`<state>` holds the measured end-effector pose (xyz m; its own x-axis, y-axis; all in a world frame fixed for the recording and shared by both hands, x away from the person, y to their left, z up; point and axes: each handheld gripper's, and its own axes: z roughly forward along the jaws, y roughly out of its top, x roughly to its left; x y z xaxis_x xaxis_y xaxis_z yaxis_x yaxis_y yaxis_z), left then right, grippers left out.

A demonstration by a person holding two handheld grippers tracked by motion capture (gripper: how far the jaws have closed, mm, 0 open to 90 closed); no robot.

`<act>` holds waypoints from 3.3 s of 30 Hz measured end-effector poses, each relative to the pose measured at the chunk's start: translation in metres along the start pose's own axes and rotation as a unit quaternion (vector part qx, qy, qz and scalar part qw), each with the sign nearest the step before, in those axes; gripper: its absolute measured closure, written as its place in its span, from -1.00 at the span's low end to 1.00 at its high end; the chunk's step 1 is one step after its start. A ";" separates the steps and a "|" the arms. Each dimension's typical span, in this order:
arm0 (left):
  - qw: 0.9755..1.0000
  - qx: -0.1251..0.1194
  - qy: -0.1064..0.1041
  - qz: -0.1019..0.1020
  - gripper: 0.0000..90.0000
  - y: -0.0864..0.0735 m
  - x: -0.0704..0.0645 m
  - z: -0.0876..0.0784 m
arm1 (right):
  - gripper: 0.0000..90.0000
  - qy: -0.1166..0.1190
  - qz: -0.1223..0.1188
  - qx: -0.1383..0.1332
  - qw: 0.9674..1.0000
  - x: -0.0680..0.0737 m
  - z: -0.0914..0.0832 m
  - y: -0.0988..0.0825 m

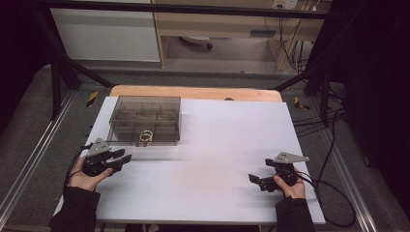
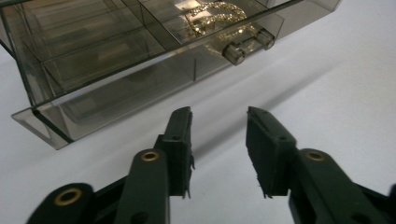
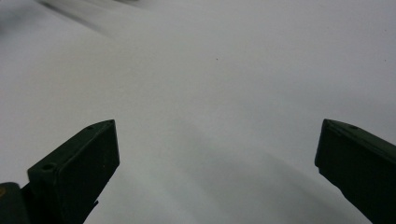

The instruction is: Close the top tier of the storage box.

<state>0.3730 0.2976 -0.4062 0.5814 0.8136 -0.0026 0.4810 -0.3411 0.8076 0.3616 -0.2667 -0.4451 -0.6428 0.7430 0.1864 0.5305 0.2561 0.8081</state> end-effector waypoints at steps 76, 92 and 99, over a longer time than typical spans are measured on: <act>1.000 -0.021 0.016 -0.002 0.98 0.024 0.004 0.030 | -0.99 0.001 0.001 -0.001 1.000 -0.001 -0.002 -0.002; 0.999 -0.026 0.027 -0.005 0.98 0.028 0.009 0.036 | -0.99 0.001 0.000 -0.002 1.000 -0.001 -0.002 -0.002; 0.999 -0.029 0.030 -0.007 0.99 0.030 0.010 0.039 | -0.99 0.001 0.000 -0.002 1.000 -0.001 -0.002 -0.002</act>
<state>0.4188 0.2777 -0.4051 0.5329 0.8459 0.0196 0.4499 -0.3029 0.8401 0.3603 -0.2689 -0.4459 -0.6442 0.7413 0.1883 0.5287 0.2538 0.8100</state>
